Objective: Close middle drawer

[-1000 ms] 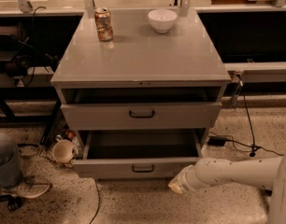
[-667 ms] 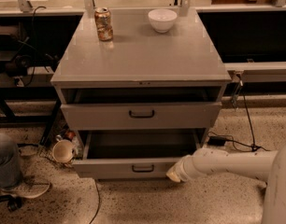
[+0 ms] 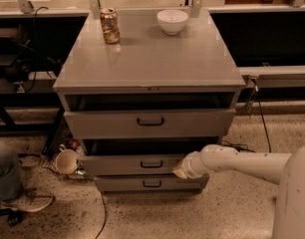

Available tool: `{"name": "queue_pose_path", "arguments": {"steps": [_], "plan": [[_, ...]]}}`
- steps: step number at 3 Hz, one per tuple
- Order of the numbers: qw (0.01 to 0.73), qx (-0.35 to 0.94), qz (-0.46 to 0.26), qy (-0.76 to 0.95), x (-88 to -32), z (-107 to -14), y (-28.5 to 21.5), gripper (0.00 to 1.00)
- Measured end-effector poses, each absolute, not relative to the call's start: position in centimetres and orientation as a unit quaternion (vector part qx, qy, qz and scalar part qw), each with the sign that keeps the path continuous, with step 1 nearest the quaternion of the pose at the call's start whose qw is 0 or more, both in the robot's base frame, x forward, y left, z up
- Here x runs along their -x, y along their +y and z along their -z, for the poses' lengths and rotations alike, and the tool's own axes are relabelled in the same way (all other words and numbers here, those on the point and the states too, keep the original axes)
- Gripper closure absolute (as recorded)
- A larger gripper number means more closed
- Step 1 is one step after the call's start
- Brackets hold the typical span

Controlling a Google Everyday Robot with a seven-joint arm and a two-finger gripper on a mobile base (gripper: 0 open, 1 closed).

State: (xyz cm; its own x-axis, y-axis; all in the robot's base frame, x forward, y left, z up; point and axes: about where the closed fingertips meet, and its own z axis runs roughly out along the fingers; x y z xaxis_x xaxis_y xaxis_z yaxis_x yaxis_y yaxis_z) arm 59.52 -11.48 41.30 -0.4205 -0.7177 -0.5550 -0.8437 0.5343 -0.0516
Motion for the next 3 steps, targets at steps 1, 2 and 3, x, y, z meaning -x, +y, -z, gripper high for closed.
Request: {"name": "queue_pose_path", "arguments": {"steps": [1,2,3], "plan": [[0.292,0.484,-0.115,0.817,-63.5,-42.5,-10.4,1.00],[0.292,0.483,-0.115,0.817,-63.4,-42.5,-10.4,1.00],[0.301,0.487,-0.107,0.813,-62.0,-43.4,-10.6,1.00]]}}
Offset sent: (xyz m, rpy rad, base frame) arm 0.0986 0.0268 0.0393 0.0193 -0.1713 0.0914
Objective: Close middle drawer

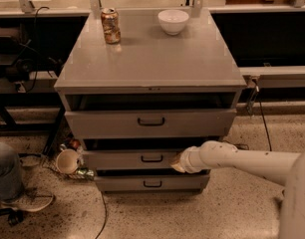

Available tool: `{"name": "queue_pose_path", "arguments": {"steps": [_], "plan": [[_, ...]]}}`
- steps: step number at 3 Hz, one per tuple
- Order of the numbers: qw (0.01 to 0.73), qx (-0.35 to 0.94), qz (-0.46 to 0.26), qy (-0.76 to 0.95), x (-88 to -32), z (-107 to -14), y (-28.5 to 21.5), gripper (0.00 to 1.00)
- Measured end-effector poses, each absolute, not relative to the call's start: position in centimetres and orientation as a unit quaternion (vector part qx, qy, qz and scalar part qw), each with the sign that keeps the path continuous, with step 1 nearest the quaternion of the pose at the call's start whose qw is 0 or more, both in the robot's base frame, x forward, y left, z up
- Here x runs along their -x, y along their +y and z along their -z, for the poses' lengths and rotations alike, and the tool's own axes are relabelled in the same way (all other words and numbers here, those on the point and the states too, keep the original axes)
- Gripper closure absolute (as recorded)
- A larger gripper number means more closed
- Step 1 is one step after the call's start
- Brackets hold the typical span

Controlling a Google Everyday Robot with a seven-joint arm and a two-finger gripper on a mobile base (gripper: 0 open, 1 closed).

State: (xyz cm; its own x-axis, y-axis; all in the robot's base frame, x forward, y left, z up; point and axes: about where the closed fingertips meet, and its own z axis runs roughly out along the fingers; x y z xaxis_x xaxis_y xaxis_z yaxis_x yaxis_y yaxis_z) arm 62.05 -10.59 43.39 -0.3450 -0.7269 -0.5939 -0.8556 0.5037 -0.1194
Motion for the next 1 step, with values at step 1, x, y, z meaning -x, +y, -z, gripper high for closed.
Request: {"name": "queue_pose_path", "arguments": {"steps": [1], "plan": [[0.310,0.470,-0.092,0.822,-56.95,-46.21,-12.63,1.00]]}}
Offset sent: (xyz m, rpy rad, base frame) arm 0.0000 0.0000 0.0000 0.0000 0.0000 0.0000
